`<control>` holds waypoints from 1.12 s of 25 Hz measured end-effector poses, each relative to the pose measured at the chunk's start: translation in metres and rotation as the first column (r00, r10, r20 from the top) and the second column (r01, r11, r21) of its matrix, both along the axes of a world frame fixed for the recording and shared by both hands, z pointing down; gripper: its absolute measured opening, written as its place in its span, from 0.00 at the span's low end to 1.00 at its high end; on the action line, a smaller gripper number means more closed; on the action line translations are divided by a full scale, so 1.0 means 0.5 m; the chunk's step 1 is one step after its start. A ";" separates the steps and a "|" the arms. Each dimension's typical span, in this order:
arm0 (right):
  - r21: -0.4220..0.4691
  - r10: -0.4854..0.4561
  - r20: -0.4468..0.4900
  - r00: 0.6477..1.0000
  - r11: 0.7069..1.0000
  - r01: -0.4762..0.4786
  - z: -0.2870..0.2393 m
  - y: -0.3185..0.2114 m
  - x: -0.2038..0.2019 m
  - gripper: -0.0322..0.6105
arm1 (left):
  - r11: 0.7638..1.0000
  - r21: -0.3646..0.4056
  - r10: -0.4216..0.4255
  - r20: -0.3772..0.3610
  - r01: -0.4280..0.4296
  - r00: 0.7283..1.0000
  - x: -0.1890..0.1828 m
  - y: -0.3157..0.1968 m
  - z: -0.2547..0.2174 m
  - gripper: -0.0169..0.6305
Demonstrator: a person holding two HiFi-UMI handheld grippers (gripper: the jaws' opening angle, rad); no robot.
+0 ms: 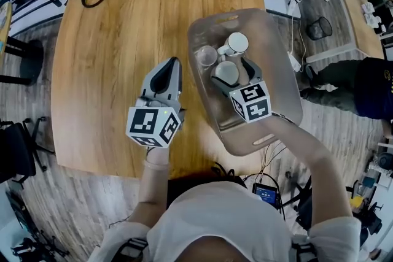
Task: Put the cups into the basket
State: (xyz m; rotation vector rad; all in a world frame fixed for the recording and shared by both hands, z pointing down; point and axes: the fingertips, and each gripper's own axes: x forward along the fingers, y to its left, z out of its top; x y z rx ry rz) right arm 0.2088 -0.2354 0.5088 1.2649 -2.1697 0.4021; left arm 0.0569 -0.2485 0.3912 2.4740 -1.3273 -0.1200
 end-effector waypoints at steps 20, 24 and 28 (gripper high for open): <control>0.185 0.207 0.313 0.927 0.944 -0.273 -0.227 -0.029 0.022 0.75 | 0.998 0.016 0.064 0.045 -0.065 0.997 0.028 0.064 -0.034 0.04; 0.239 0.192 0.311 0.931 0.932 -0.273 -0.257 -0.010 0.014 0.74 | 0.996 0.025 0.081 0.051 -0.082 0.995 0.035 0.080 -0.043 0.04; 0.334 0.244 0.257 0.935 0.886 -0.323 -0.290 0.012 0.026 0.07 | 0.995 0.030 0.089 0.051 -0.091 0.995 0.032 0.100 -0.047 0.04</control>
